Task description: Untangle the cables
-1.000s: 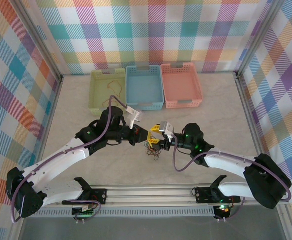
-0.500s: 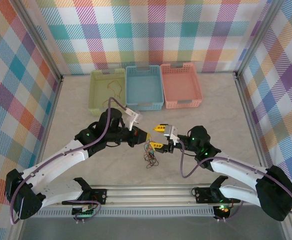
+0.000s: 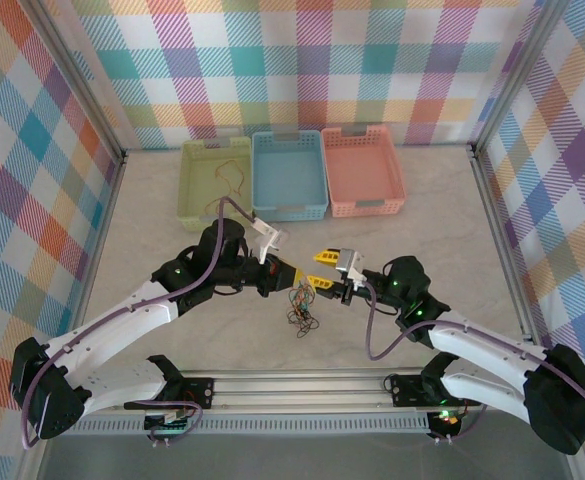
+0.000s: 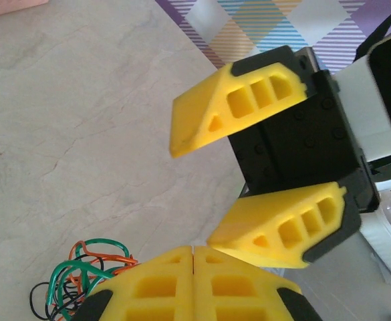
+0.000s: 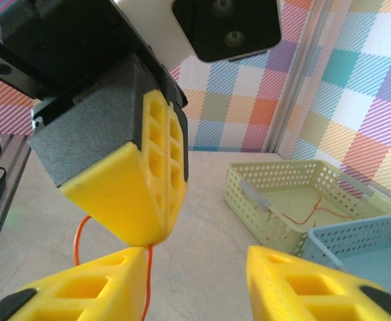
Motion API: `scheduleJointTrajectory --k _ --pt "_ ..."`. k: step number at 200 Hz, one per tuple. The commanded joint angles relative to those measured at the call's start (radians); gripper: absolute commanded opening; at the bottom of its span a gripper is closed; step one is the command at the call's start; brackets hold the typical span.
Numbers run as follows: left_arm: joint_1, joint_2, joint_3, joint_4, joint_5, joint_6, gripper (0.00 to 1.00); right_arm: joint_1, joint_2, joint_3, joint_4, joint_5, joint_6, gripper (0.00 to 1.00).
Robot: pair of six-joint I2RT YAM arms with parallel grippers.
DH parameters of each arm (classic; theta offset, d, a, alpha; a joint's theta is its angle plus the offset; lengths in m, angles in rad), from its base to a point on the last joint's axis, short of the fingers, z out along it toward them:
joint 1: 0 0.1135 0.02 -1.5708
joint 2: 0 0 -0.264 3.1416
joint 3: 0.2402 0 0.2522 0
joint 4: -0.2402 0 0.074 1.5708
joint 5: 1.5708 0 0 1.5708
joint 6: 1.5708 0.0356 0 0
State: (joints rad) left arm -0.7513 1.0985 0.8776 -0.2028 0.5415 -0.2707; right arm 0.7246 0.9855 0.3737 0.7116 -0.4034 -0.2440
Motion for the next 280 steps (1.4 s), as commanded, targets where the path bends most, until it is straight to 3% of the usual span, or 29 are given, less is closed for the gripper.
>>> scheduleJointTrajectory --k 1,42,153,205,280 --pt "-0.014 -0.005 -0.001 0.049 0.032 0.018 0.00 0.006 0.028 0.002 0.020 0.018 0.017 0.42" --pt "-0.016 0.003 0.001 0.054 0.040 0.009 0.00 0.005 0.148 0.064 0.009 -0.061 0.053 0.40" --pt "-0.026 -0.013 0.004 0.067 0.023 -0.011 0.00 0.006 0.293 0.100 0.008 -0.023 0.092 0.38" --pt "-0.026 -0.029 -0.001 0.067 -0.005 -0.026 0.00 0.006 0.280 0.089 -0.011 0.042 0.075 0.38" --pt "-0.026 -0.016 0.015 0.034 -0.077 -0.039 0.00 0.005 0.103 0.022 -0.009 -0.099 -0.014 0.47"
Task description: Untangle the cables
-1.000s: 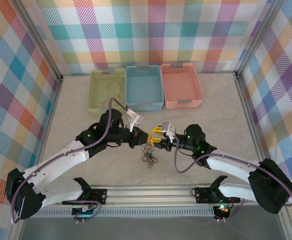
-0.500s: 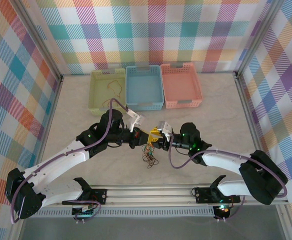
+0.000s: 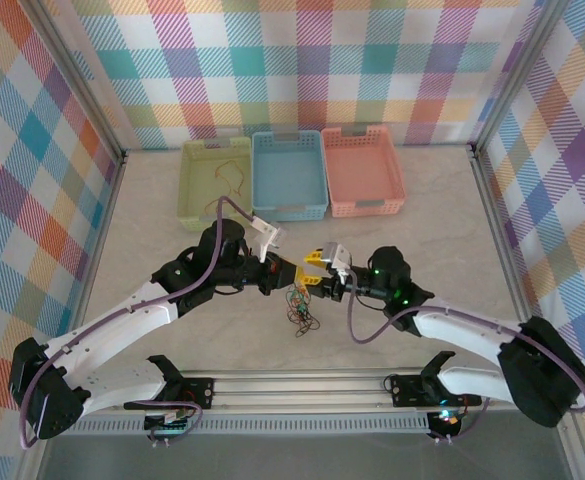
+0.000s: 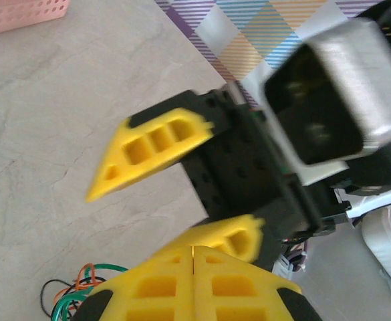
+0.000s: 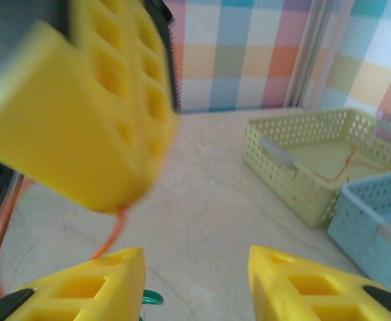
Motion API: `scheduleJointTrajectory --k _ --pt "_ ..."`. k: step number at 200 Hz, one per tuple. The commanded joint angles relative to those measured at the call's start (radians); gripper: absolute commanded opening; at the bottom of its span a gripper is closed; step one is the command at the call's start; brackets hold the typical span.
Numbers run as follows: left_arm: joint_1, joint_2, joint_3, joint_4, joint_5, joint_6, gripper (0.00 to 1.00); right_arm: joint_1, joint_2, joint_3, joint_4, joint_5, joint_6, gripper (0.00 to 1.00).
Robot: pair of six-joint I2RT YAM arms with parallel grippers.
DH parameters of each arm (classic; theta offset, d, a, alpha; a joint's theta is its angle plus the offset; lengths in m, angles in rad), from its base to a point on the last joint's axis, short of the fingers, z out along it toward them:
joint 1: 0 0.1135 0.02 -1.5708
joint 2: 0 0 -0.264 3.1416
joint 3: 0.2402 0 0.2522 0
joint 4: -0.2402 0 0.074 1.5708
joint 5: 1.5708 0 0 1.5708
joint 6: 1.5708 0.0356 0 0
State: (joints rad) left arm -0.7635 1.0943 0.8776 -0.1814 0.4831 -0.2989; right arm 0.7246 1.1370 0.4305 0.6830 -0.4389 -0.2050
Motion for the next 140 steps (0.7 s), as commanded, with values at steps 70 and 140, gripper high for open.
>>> scheduleJointTrajectory --k 70,140 --pt "-0.013 -0.014 0.005 0.009 -0.014 -0.014 0.00 0.006 -0.062 -0.027 0.023 -0.131 -0.049 0.47" --pt "-0.014 -0.006 0.013 0.011 0.046 -0.023 0.00 0.007 0.098 0.031 0.144 -0.017 0.075 0.45"
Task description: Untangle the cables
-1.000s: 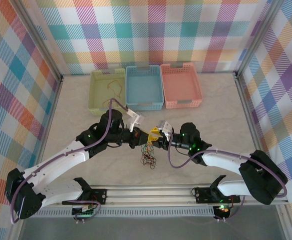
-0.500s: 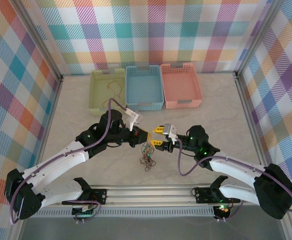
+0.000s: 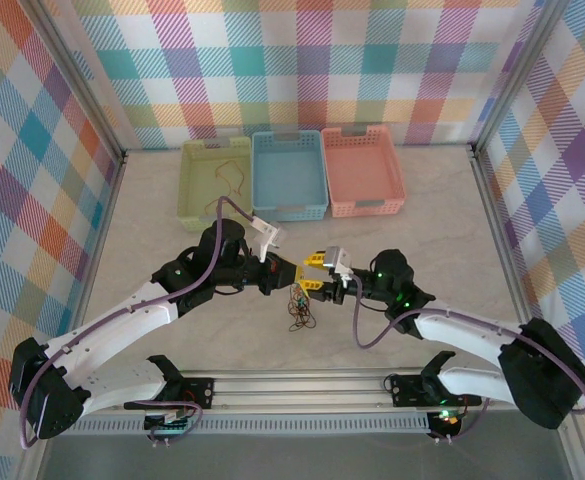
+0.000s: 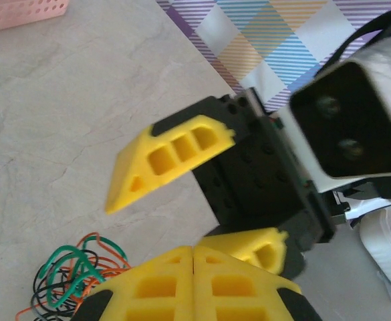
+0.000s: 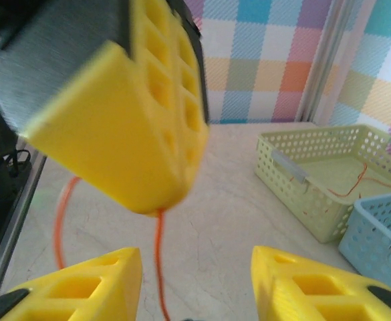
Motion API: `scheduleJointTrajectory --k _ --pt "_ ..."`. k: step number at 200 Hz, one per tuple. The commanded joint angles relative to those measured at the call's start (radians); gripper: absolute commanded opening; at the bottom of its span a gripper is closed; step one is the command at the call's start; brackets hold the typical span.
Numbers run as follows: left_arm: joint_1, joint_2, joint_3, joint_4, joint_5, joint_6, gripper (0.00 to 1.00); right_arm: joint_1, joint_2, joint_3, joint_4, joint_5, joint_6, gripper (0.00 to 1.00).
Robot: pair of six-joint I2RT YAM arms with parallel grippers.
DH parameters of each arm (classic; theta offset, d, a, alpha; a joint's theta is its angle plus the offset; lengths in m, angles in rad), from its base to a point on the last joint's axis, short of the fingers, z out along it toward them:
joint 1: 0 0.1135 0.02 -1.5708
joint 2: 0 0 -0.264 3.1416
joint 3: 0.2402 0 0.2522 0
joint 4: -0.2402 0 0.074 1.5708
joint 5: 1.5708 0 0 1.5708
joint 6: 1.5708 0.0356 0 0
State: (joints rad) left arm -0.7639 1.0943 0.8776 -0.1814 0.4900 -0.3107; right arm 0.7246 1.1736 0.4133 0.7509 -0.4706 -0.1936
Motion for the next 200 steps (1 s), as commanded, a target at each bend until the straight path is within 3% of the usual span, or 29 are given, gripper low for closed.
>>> scheduleJointTrajectory --k 1,118,200 --pt "-0.013 -0.007 0.013 0.011 0.039 -0.012 0.00 0.007 0.064 0.049 0.077 0.015 0.065 0.44" --pt "-0.019 -0.089 0.049 0.021 0.127 -0.083 0.00 0.010 0.286 0.111 0.076 0.163 0.179 0.40" --pt "-0.019 -0.248 0.159 -0.126 0.035 -0.058 0.00 0.009 0.313 0.125 -0.047 0.340 0.152 0.40"
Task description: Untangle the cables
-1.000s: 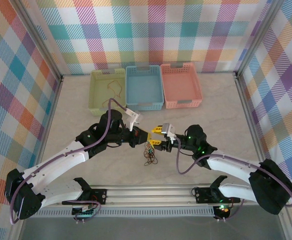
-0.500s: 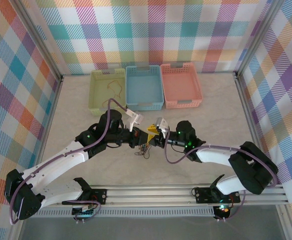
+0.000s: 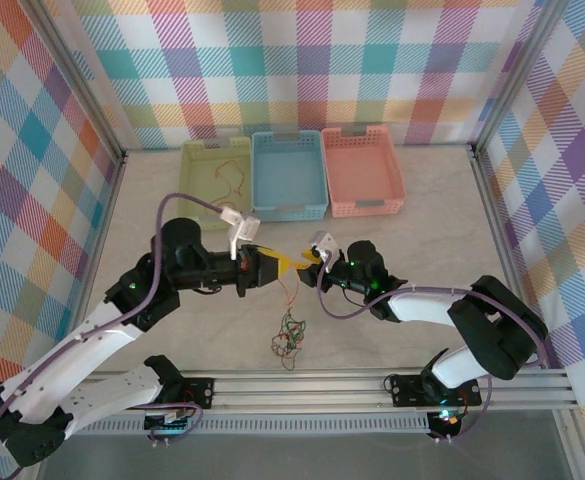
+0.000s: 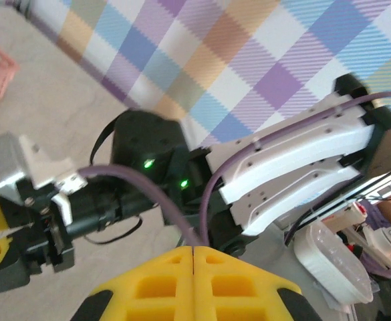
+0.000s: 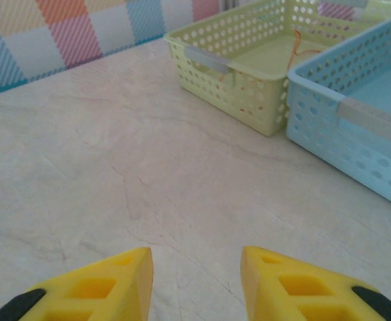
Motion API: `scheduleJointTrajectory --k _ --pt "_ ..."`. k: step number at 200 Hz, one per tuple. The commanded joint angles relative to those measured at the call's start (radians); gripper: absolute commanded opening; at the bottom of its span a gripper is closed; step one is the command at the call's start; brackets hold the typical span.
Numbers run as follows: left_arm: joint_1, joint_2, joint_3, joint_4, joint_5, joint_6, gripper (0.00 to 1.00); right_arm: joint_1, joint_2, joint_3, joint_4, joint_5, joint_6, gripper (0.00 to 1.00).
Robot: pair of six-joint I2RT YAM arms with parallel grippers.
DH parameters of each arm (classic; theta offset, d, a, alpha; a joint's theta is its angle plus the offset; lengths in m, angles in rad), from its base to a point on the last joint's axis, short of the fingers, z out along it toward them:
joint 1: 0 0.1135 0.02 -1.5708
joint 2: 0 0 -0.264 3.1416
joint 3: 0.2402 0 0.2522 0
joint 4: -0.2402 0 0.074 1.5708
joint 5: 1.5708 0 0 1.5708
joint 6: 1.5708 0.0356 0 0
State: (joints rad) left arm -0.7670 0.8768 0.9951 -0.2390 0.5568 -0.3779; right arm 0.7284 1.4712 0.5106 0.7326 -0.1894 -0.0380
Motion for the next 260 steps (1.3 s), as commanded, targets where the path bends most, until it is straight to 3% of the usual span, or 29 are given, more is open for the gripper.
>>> scheduleJointTrajectory --k 1,40,64,95,135,193,260 --pt "-0.016 -0.032 0.043 -0.070 -0.034 0.009 0.00 0.005 0.016 0.029 -0.028 0.059 -0.004 0.40" --pt "-0.016 -0.038 0.041 -0.089 -0.115 0.013 0.00 0.002 -0.002 0.015 -0.013 0.072 -0.006 0.40" --pt "-0.017 -0.022 0.032 -0.095 -0.202 0.000 0.00 0.001 -0.054 -0.018 0.025 0.048 -0.026 0.45" --pt "-0.017 0.020 0.038 -0.099 -0.286 -0.021 0.00 0.002 -0.149 -0.053 0.034 -0.062 -0.096 0.48" --pt "-0.016 0.091 0.083 -0.113 -0.367 -0.019 0.00 0.004 -0.221 -0.080 0.065 -0.281 -0.137 0.41" --pt "-0.016 0.162 0.135 -0.099 -0.307 -0.042 0.00 0.009 -0.209 -0.049 0.113 -0.423 -0.127 0.47" --pt "-0.016 0.214 0.178 -0.106 -0.235 -0.058 0.00 0.063 -0.086 0.039 0.155 -0.440 -0.114 0.44"
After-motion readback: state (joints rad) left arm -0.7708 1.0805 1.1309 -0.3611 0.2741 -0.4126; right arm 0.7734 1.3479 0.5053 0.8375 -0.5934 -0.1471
